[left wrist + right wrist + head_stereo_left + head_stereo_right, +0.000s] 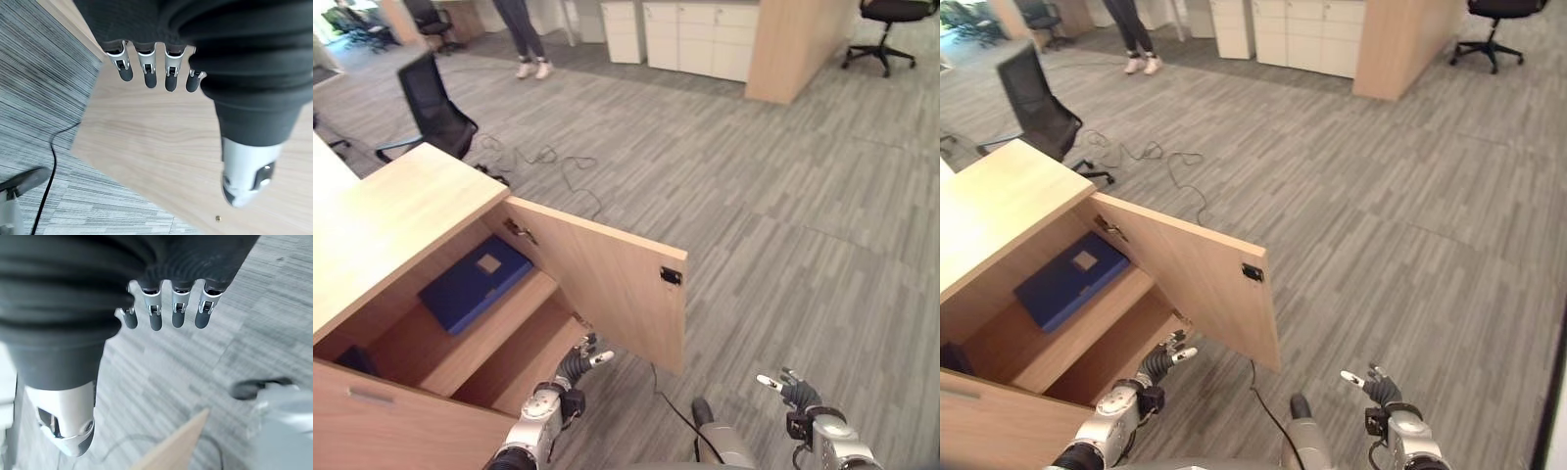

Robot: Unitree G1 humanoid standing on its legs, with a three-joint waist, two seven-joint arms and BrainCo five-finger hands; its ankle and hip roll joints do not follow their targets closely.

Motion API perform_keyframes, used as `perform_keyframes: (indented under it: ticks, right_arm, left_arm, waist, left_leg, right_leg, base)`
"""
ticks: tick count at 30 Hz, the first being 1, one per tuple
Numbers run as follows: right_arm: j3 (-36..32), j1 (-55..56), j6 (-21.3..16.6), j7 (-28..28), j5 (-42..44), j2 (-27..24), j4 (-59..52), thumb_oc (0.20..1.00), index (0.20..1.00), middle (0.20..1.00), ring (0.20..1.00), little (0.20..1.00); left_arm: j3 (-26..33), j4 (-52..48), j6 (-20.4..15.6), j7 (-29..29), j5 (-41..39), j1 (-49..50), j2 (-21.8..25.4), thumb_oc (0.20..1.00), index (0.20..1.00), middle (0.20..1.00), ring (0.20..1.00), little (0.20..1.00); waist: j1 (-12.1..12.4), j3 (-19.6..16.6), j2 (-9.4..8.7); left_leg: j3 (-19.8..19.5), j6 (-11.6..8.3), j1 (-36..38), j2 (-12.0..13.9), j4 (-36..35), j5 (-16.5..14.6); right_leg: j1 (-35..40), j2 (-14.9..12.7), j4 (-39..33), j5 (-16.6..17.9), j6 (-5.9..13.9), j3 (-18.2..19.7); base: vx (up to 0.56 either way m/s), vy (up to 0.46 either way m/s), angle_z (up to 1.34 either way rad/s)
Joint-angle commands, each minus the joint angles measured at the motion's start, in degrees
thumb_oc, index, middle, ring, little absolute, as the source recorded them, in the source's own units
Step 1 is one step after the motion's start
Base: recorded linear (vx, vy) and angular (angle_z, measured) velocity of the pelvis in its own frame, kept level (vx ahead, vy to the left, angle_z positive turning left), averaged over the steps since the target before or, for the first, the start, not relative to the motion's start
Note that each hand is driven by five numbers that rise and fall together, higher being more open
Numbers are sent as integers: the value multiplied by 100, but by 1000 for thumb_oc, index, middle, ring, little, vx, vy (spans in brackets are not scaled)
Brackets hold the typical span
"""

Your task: Put the empty folder in the office cabinet

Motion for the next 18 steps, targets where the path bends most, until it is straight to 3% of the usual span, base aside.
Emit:
perform_keyframes:
  ticks: [1, 8, 18]
  right_arm:
    - [-204, -56, -258, -9, 242, 24, -136, 1000, 1000, 1000, 1000, 1000]
    - [-321, -303, -254, -48, 362, -79, -243, 1000, 1000, 1000, 1000, 1000]
    - [213, -1521, -187, -32, 402, -161, 50, 1000, 1000, 1000, 1000, 1000]
  left_arm:
    - [102, 23, -247, -40, 111, 156, 154, 1000, 1000, 1000, 1000, 1000]
    - [104, 21, -204, -89, 298, 114, 374, 1000, 1000, 1000, 1000, 1000]
    - [-17, 75, -193, -147, 395, 252, 566, 1000, 1000, 1000, 1000, 1000]
  waist:
    - [39, -268, -156]
    - [143, -378, -284]
    - [714, -524, -527]
  left_leg:
    - [-111, -642, -242, -220, 197, 802]
    - [-288, -521, -170, -388, 109, 664]
    - [-507, -384, -149, -512, -63, 639]
  right_leg:
    - [1731, -264, -2791, 1019, 542, -169]
    - [1775, -422, -2643, 994, 621, -239]
    - [1850, -563, -2744, 1089, 725, -401]
  base:
    - [21, 151, 13]
    - [18, 89, 19]
    - [4, 42, 11]
